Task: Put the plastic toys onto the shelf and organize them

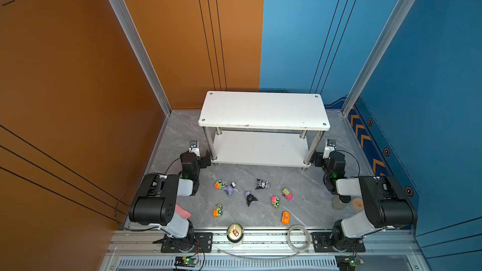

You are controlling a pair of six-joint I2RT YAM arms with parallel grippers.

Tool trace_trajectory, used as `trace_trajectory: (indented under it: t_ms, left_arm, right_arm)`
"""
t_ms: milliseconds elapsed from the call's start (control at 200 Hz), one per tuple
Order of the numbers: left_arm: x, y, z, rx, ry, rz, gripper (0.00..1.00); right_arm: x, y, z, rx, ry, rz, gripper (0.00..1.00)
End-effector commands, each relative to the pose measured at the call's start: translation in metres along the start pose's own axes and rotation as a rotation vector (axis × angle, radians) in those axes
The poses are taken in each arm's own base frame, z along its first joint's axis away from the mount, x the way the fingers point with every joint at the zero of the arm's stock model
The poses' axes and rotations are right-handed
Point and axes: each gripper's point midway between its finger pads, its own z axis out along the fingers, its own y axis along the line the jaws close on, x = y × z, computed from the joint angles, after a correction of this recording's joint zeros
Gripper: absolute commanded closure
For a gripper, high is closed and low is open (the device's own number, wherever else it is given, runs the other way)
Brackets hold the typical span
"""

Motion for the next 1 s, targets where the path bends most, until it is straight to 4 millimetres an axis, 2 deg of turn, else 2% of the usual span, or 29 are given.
trace_trajectory:
  t_ms: [0,991]
  left_arm:
    - [-0.0079,-0.0018,0.0023,-0.002,-0.012,0.005,0.02]
    - [-0.0074,0.0019,0.0027,-0.001,-0.011,-0.016,0.02]
  right_arm:
    - [-0.0046,0.0039,0.0019,-0.016,0.001,0.004,0.00]
    - [-0.0044,0.0026,0.0021,-0.022,0.002,0.014,0.00]
